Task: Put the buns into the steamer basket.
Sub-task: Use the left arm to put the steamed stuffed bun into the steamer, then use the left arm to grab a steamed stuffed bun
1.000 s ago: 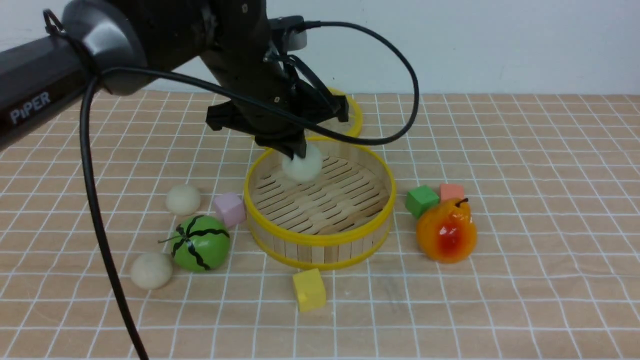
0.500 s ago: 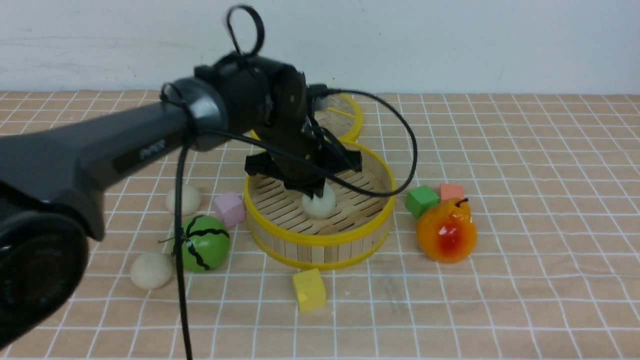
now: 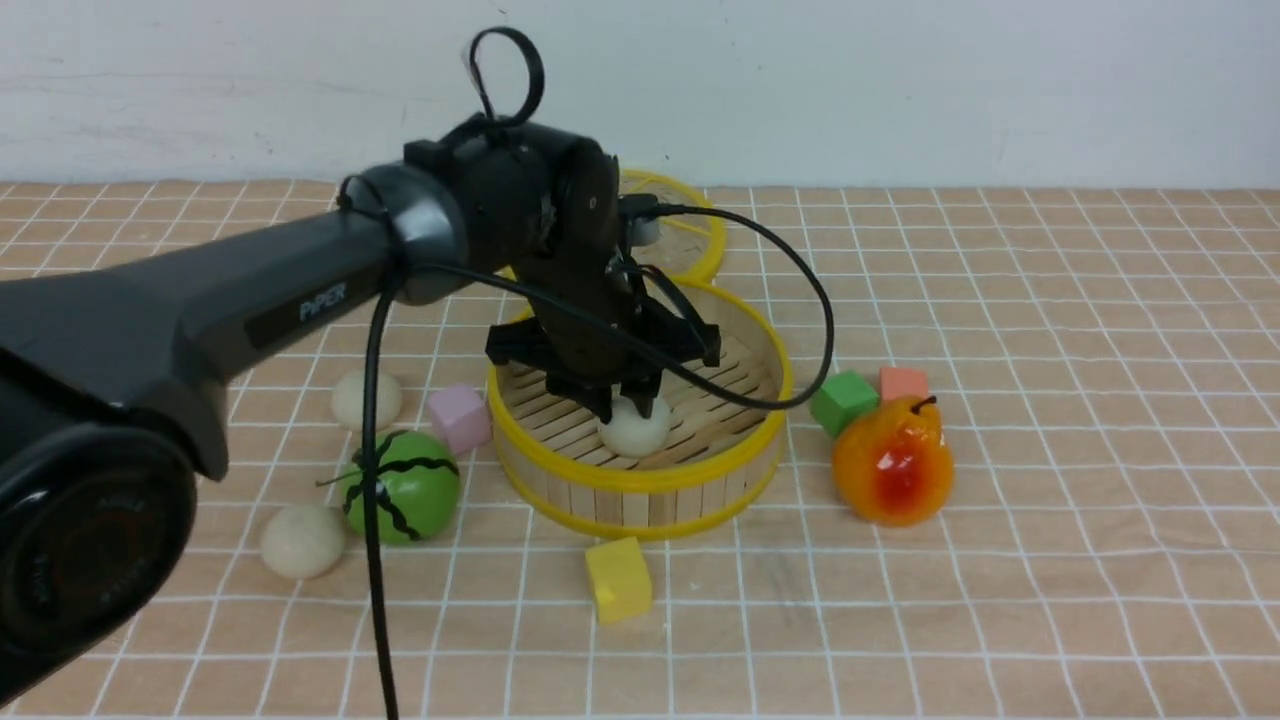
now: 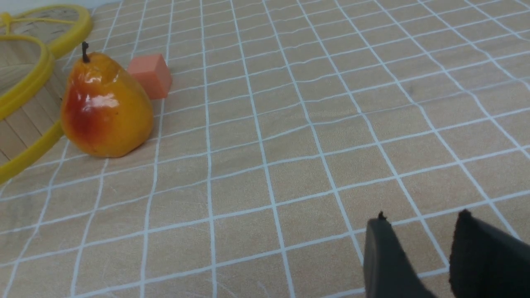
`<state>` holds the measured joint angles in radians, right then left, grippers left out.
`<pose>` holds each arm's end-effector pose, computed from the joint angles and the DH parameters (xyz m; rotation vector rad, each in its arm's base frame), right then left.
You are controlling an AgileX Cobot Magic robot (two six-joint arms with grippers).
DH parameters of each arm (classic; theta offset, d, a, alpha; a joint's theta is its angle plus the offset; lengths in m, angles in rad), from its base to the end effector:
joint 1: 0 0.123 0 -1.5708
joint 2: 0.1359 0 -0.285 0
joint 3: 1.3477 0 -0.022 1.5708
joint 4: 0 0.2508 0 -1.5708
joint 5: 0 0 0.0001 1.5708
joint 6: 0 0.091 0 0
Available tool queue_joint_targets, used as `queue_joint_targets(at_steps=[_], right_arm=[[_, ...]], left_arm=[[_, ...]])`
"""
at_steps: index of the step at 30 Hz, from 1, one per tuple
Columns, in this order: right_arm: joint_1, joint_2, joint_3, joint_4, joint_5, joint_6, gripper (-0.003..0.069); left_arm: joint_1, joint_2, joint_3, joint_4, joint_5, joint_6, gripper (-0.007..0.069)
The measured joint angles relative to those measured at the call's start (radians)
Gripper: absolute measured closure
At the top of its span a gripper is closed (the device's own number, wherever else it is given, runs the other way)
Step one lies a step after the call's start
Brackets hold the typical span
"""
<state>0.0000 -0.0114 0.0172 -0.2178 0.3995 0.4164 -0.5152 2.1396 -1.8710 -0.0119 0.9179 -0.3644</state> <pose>0.0517 -0.0077 0.1730 0.2593 1.8619 0.0687 0.4142 -0.2355 0.2354 0.1971 2.6977 -0.2903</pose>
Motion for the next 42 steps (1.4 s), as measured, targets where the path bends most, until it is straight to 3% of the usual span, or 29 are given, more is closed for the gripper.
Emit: queue_joint_targets(at_steps=[4, 8, 16, 21, 27, 42], right_arm=[[0.0, 0.0, 0.0, 0.0, 0.0, 0.0, 0.0418], [0.0, 0.0, 0.0, 0.0, 0.0, 0.0, 0.0418], [0.0, 0.0, 0.0, 0.0, 0.0, 0.0, 0.0418], [0.0, 0.0, 0.0, 0.0, 0.0, 0.0, 0.0418], [0.0, 0.0, 0.0, 0.0, 0.0, 0.0, 0.0418], [0.0, 0.0, 0.0, 0.0, 0.0, 0.0, 0.0418]], left_arm=[[0.001, -0.091, -0.006, 0.012, 0.09, 0.035, 0.0251], [0.022, -0.228, -0.006, 0.071, 0.152, 0.042, 0.0235], [0.211, -0.411, 0.077, 0.145, 0.304, 0.026, 0.0231], [0.332, -0.492, 0.32, 0.147, 0.222, -0.013, 0.0231], [0.385, -0.502, 0.56, 0.128, 0.108, -0.033, 0.0231], [0.385, -0.398, 0.602, 0.065, -0.035, -0.05, 0.023]])
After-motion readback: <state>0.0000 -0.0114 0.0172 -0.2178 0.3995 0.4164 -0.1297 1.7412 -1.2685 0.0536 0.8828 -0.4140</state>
